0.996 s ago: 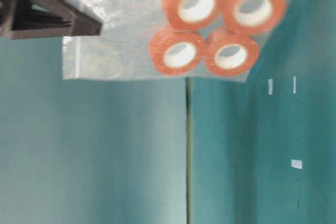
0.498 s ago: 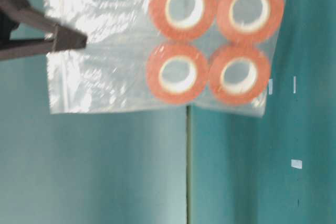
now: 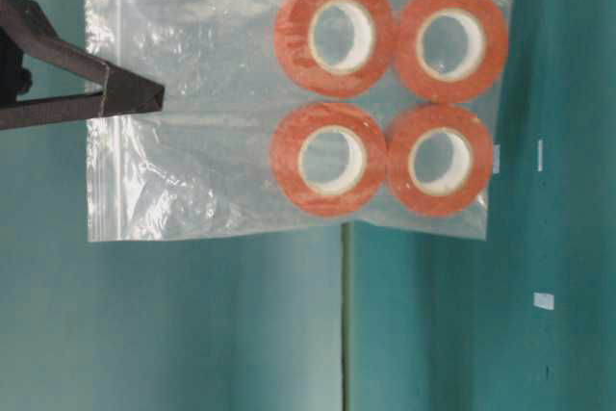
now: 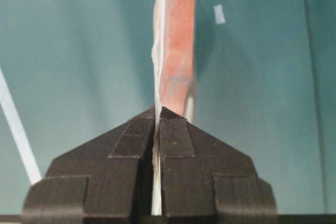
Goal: Hand over the clear zip bag and make it stand upright.
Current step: 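Hold the bag hanging vertically with the right gripper near center, then move the open left gripper toward the bag's bottom edge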
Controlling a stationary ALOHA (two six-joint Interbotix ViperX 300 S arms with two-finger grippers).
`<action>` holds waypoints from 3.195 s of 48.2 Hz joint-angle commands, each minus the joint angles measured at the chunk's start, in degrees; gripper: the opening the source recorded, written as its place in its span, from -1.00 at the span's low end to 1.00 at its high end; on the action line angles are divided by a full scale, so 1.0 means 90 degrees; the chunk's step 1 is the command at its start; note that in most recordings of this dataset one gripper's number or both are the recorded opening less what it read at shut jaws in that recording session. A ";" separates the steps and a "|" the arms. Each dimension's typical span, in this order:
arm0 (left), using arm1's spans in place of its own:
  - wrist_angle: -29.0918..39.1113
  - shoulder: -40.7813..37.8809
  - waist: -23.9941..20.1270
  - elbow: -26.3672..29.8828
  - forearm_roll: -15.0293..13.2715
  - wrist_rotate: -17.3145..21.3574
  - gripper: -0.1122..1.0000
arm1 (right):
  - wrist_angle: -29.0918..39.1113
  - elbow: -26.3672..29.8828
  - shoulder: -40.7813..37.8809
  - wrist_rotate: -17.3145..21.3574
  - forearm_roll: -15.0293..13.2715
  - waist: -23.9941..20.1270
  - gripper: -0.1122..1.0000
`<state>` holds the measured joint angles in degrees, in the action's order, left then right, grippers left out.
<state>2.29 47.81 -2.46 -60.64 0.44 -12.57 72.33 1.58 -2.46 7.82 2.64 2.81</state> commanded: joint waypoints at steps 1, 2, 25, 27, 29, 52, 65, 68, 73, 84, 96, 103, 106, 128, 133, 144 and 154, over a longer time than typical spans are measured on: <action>-0.0020 -0.0029 0.0029 0.0029 0.0010 0.0029 0.50 | -0.0020 0.0176 0.0039 -0.0254 0.0010 -0.0049 -0.74; -0.0020 -0.0020 0.0029 0.0029 0.0010 0.0029 0.60 | -0.0029 0.0176 0.0039 -0.0303 0.0010 -0.0049 -0.74; 0.0049 -0.0029 0.0000 -0.0117 0.0010 0.0049 0.85 | -0.0049 0.0381 -0.0205 -0.1250 -0.0127 -0.0146 -0.74; 0.0049 -0.0029 -0.0010 -0.0127 0.0010 0.0049 0.85 | -0.0059 0.0400 -0.0244 -0.1260 -0.0137 -0.0156 -0.74; 0.0049 -0.0029 -0.0010 -0.0127 0.0010 0.0049 0.85 | -0.0078 0.0420 -0.0264 -0.1279 -0.0156 -0.0166 -0.74; 0.0059 -0.0029 -0.0020 -0.0195 0.0010 0.0039 0.85 | -0.0117 0.0557 -0.0469 -0.1729 -0.0225 -0.0176 -0.74; 0.0059 -0.0029 -0.0020 -0.0195 0.0010 0.0039 0.85 | -0.0098 0.0557 -0.0498 -0.1758 -0.0273 -0.0166 -0.74; 0.0059 -0.0029 -0.0020 -0.0195 0.0010 0.0039 0.85 | -0.0098 0.0557 -0.0498 -0.1748 -0.0352 -0.0166 -0.74; 0.0049 -0.0029 -0.0020 -0.0195 0.0010 0.0039 0.85 | -0.0088 0.0557 -0.0508 -0.1748 -0.0469 -0.0166 -0.74; 0.0049 -0.0029 -0.0020 -0.0195 0.0010 0.0039 0.85 | -0.0088 0.0557 -0.0508 -0.1748 -0.0527 -0.0127 -0.74; 0.0029 -0.0029 -0.0020 -0.0205 0.0010 0.0039 0.85 | -0.0078 0.0527 -0.0537 -0.1719 -0.0518 -0.0127 -0.74; 0.0029 -0.0029 -0.0029 -0.0195 0.0010 0.0049 0.85 | -0.0088 0.0518 -0.0576 -0.1719 -0.0518 -0.0127 -0.74; 0.0039 -0.0029 -0.0020 -0.0195 0.0010 0.0049 0.85 | -0.0078 0.0518 -0.0586 -0.1719 -0.0518 -0.0127 -0.74; -0.0645 -0.0303 -0.0020 -0.0381 0.0010 0.0039 0.85 | -0.0107 0.0508 -0.0635 -0.1709 -0.0518 -0.0137 -0.74; -0.1611 -0.0566 -0.0010 -0.0625 0.0010 0.0039 0.85 | -0.0098 0.0498 -0.0635 -0.1699 -0.0527 -0.0137 -0.74; -0.2705 -0.1318 0.0020 -0.0654 0.0010 -0.0049 0.85 | -0.0078 0.0498 -0.0645 -0.1670 -0.0508 -0.0176 -0.74; -0.2939 -0.2109 0.0088 -0.0508 0.0010 -0.0107 0.85 | -0.0117 0.0410 -0.0645 -0.1514 -0.0488 -0.0186 -0.74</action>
<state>-22.59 30.50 -1.93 -66.53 0.44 -13.36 71.63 5.19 -9.05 -6.77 -1.85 1.32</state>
